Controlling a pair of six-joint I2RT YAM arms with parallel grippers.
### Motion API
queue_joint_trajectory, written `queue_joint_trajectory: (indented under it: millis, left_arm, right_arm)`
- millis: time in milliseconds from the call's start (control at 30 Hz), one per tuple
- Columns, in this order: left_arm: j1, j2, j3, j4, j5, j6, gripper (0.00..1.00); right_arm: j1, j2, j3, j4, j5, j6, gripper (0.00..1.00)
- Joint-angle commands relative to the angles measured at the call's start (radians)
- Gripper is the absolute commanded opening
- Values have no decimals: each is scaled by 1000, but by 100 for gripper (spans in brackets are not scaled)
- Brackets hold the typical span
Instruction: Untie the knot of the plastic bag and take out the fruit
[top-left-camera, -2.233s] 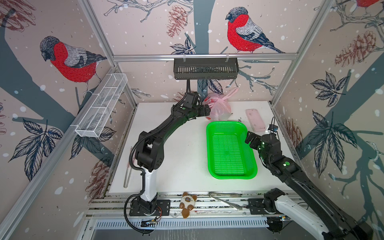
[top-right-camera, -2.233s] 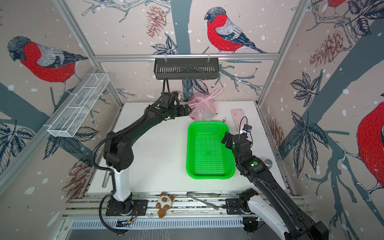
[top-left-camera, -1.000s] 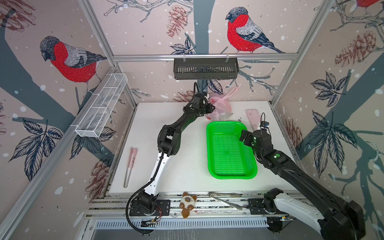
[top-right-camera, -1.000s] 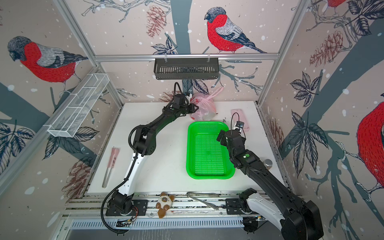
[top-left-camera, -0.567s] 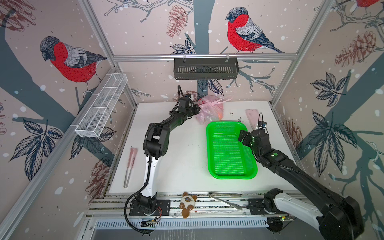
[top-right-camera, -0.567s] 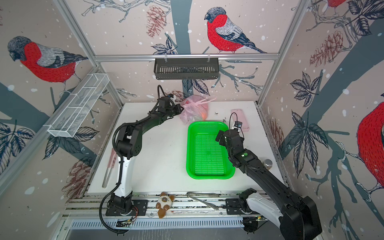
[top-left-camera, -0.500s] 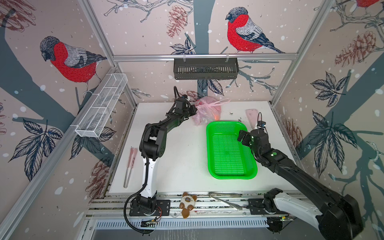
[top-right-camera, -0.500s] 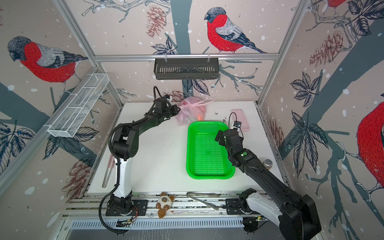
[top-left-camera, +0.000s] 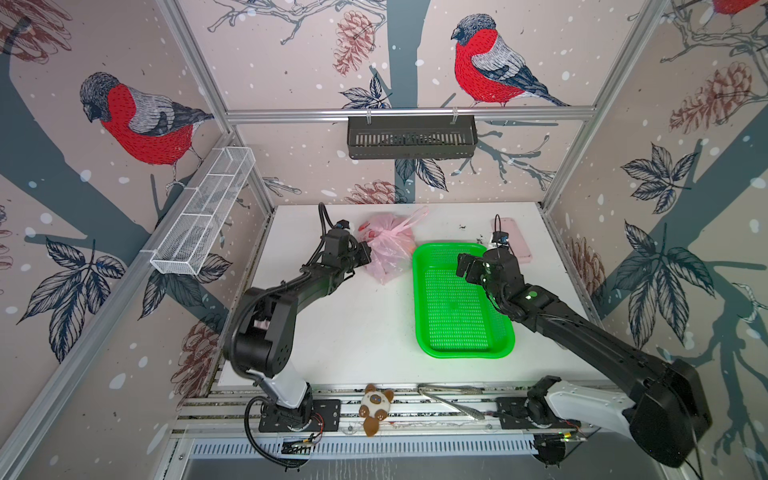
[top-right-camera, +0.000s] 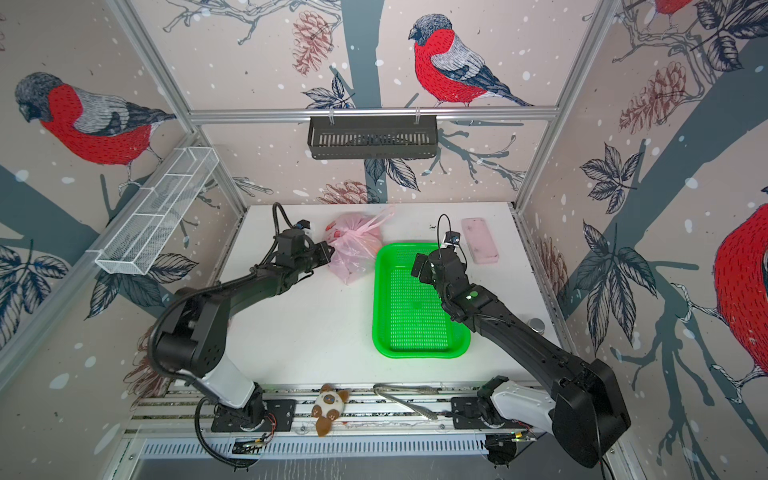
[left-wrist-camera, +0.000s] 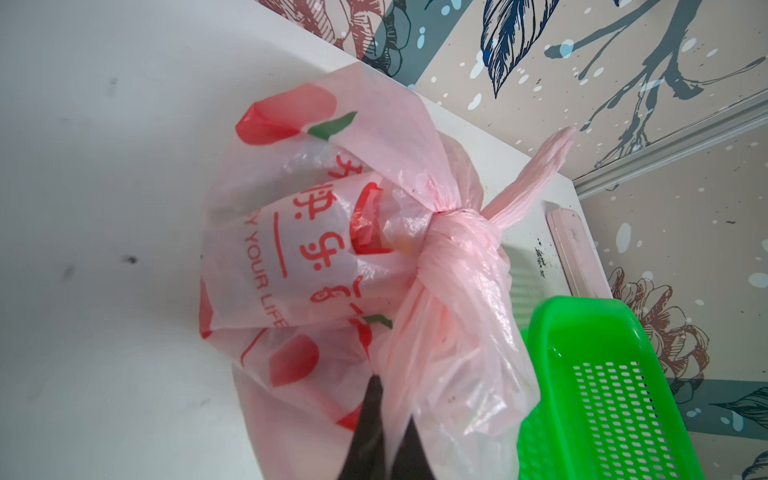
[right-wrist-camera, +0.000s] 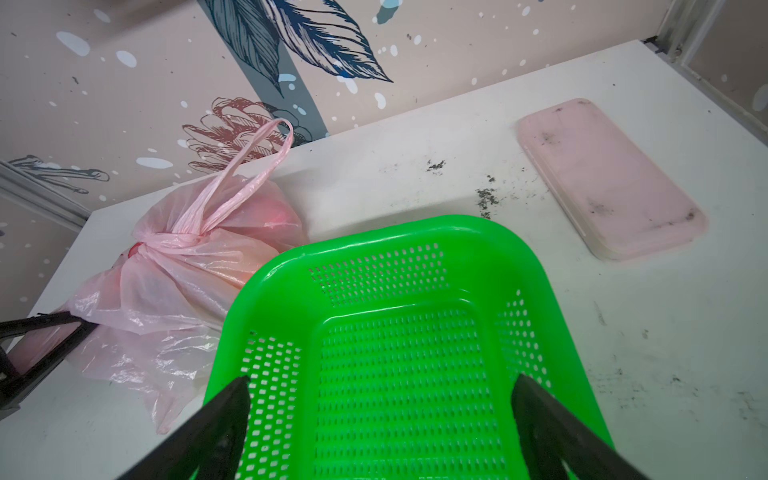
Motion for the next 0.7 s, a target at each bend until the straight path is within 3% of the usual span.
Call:
queue_joint_trajectory:
  millis: [0, 333, 667]
  left_arm:
    - [1, -122, -81, -20, -57, -10, 4]
    - [-14, -531, -293, -195, -98, -54, 5]
    - [-226, -688, -426, -193, -161, -225, 6]
  right_arm:
    - [33, 10, 24, 10, 22, -4, 99]
    - [131, 55, 62, 16, 53, 20, 98]
    - [246, 126, 125, -12, 107, 32, 98]
